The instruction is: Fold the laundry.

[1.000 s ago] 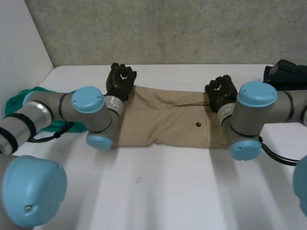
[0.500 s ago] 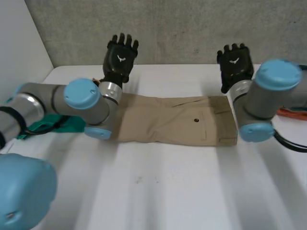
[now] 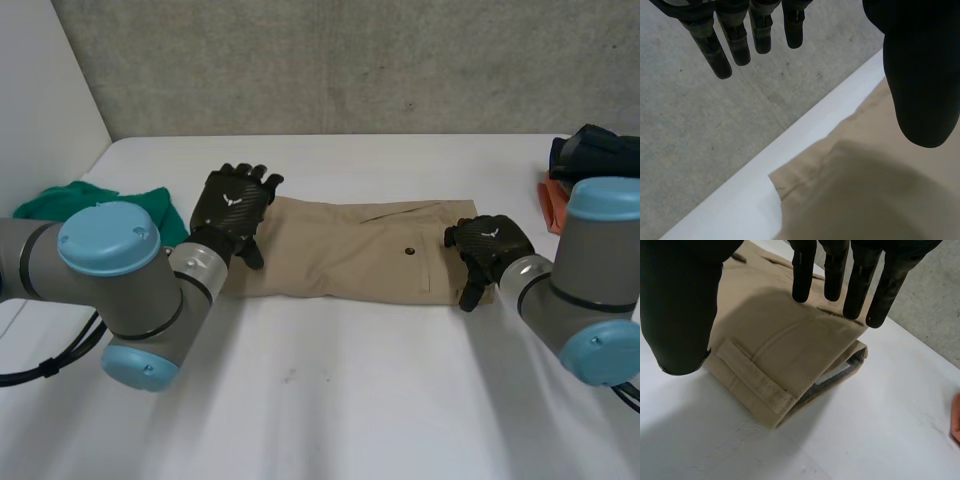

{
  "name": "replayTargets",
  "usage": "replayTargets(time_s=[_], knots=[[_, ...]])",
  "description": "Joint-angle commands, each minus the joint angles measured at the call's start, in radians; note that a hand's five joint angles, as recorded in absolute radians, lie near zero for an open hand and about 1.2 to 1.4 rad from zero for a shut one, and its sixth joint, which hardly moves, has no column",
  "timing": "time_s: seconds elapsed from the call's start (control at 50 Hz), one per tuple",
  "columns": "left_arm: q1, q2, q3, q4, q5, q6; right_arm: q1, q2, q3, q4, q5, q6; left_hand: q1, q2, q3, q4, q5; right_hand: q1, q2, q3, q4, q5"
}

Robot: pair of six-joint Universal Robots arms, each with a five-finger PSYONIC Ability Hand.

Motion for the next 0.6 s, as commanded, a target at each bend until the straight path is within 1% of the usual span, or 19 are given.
replayTargets(time_s=[0.02, 0.04, 0.08, 0.1, 0.12, 0.22, 0.3, 0.32, 0.36, 0.38, 0.4, 0.46, 0.48, 0.54, 0.56, 0.6], knots=[[0.001, -0.003, -0.01, 0.003, -0.001, 0.002, 0.001, 0.092, -0.023, -0.109, 0.007, -0.016, 0.011, 0.0, -0.007, 0.0, -0.009, 0.245, 0.24, 0.22, 0.22, 0.219], [0.001, -0.001, -0.01, 0.003, -0.001, 0.001, -0.001, 0.112, -0.029, -0.123, 0.008, -0.019, 0.011, 0.0, -0.007, 0.0, -0.009, 0.382, 0.377, 0.357, 0.357, 0.356], [0.001, 0.0, -0.008, 0.002, -0.001, 0.001, -0.001, 0.123, -0.032, -0.132, 0.01, -0.02, 0.011, 0.0, -0.007, 0.0, -0.009, 0.494, 0.489, 0.47, 0.47, 0.468], [0.003, 0.005, -0.01, 0.003, -0.001, 0.001, -0.002, 0.126, -0.032, -0.143, 0.013, -0.021, 0.011, 0.0, -0.007, 0.0, -0.009, 0.931, 0.926, 0.906, 0.906, 0.905], [0.003, 0.006, -0.01, 0.003, -0.001, 0.001, -0.004, 0.124, -0.031, -0.146, 0.014, -0.021, 0.011, 0.0, -0.007, 0.0, -0.009, 1.056, 1.051, 1.032, 1.032, 1.03], [0.001, 0.028, -0.02, 0.0, -0.003, -0.001, -0.045, 0.077, 0.015, -0.158, 0.014, -0.02, 0.011, 0.0, -0.007, 0.0, -0.009, 1.057, 1.052, 1.033, 1.033, 1.032], [0.001, 0.066, -0.045, 0.002, -0.001, -0.001, -0.067, -0.049, 0.072, -0.129, 0.01, -0.033, 0.008, -0.003, -0.01, -0.003, -0.012, 1.057, 1.052, 1.033, 1.033, 1.032], [0.001, 0.074, -0.05, 0.002, -0.001, -0.001, -0.076, -0.096, 0.096, -0.105, 0.008, -0.056, 0.008, -0.003, -0.01, -0.003, -0.012, 1.057, 1.052, 1.033, 1.033, 1.032], [0.004, 0.098, -0.066, 0.002, -0.001, -0.001, -0.094, -0.135, 0.121, -0.071, 0.007, -0.096, 0.005, -0.006, -0.013, -0.006, -0.015, 1.057, 1.052, 1.033, 1.033, 1.032], [0.006, 0.106, -0.073, 0.002, -0.001, -0.002, -0.111, -0.149, 0.133, -0.057, 0.007, -0.121, 0.005, -0.006, -0.013, -0.006, -0.015, 1.057, 1.052, 1.033, 1.033, 1.032], [0.008, 0.117, -0.079, 0.002, -0.001, -0.002, -0.148, -0.167, 0.146, -0.031, 0.007, -0.178, 0.005, -0.006, -0.013, -0.006, -0.015, 1.057, 1.052, 1.033, 1.033, 1.032], [0.015, 0.153, -0.109, 0.002, -0.001, -0.002, -0.196, -0.179, 0.155, -0.002, 0.008, -0.281, 0.005, -0.006, -0.013, -0.006, -0.015, 1.057, 1.052, 1.033, 1.033, 1.032], [0.017, 0.161, -0.117, 0.0, -0.001, -0.002, -0.223, -0.184, 0.162, 0.003, 0.007, -0.358, 0.005, -0.006, -0.013, -0.006, -0.015, 1.057, 1.052, 1.033, 1.033, 1.032], [0.035, 0.192, -0.149, 0.002, -0.001, -0.002, -0.24, -0.184, 0.159, 0.004, 0.008, -0.476, 0.005, -0.006, -0.013, -0.006, -0.015, 1.057, 1.052, 1.033, 1.033, 1.032], [0.046, 0.206, -0.165, 0.002, -0.001, -0.002, -0.236, -0.187, 0.152, 0.003, 0.01, -0.548, 0.005, -0.006, -0.013, -0.006, -0.015, 1.057, 1.052, 1.033, 1.033, 1.032], [0.054, 0.216, -0.177, 0.0, -0.001, -0.002, -0.225, -0.195, 0.143, 0.0, 0.001, -0.596, 0.005, -0.006, -0.013, -0.006, -0.015, 1.057, 1.052, 1.033, 1.033, 1.032]])
